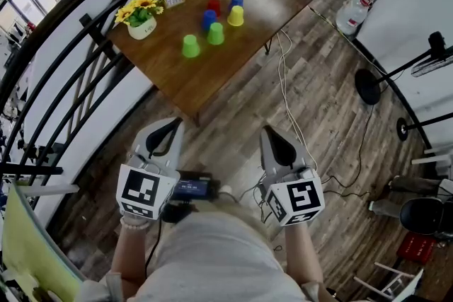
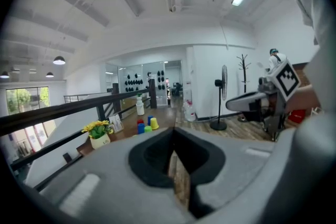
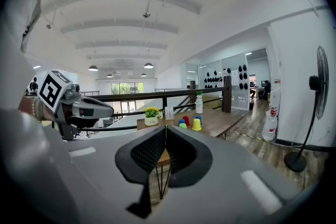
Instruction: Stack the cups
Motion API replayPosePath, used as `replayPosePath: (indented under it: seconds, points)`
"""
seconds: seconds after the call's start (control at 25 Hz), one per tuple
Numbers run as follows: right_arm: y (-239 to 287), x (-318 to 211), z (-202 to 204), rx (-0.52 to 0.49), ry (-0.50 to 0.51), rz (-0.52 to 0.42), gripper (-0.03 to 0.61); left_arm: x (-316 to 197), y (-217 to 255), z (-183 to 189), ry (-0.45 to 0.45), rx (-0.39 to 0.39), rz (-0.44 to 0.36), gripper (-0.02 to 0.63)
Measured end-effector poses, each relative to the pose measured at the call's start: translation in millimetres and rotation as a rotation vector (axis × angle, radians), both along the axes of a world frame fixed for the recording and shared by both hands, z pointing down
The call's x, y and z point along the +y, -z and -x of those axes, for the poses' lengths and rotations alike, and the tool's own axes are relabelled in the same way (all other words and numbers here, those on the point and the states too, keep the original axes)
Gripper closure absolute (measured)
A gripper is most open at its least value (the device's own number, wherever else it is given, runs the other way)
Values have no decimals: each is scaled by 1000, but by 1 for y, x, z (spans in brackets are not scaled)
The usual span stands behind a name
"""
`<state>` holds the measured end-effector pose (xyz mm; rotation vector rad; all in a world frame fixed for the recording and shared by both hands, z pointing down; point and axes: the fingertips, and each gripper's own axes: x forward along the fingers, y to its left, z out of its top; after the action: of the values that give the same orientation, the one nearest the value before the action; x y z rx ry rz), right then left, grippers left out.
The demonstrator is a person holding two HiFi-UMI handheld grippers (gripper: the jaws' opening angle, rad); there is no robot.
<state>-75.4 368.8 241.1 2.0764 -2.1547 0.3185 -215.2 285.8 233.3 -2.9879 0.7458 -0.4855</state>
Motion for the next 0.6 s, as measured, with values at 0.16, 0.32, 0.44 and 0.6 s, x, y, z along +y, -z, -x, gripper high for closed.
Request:
replayPosePath:
  seconds: [0.16,0.32,0.44,0.6]
  points:
    - [1,2,-1,-6,4,-10,574,2,1,-2,3,25,17,606]
    - [2,4,-2,-26,0,-24,541,7,2,-3,3,40,24,534]
    - [3,6,-4,-45,6,-28,492,9,3,-5,14,37,22,506]
    - [4,8,-9,-47,25,-30,469,10,5,-9,32,36,18,506]
